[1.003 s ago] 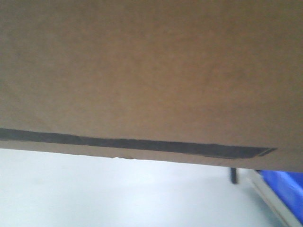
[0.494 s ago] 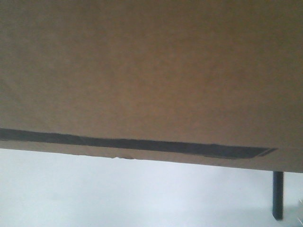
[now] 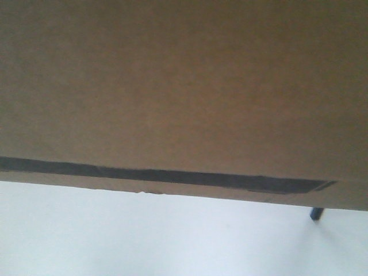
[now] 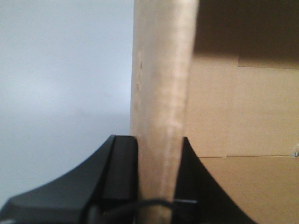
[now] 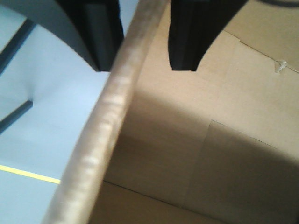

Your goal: Grab box from left shelf to table start

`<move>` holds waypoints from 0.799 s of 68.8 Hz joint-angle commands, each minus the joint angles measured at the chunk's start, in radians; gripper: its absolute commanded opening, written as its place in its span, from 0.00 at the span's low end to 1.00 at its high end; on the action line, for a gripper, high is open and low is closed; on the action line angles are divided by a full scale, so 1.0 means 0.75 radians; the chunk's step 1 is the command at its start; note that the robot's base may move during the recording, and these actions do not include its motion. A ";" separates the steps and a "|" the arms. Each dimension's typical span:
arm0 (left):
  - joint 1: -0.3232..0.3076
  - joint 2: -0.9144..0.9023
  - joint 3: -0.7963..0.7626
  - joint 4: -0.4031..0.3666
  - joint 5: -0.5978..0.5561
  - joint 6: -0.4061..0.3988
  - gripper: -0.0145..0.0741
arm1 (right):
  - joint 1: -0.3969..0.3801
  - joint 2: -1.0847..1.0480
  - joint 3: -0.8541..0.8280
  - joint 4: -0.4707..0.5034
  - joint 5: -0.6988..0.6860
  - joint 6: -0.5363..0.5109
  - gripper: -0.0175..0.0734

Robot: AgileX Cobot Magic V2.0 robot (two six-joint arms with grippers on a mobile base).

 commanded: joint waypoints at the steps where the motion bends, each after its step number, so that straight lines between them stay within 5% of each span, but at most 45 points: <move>1: -0.016 0.016 -0.048 -0.214 -0.167 -0.010 0.05 | 0.017 0.000 -0.043 0.087 -0.214 -0.096 0.25; 55: -0.016 0.016 -0.048 -0.214 -0.167 -0.010 0.05 | 0.017 0.000 -0.043 0.087 -0.211 -0.096 0.25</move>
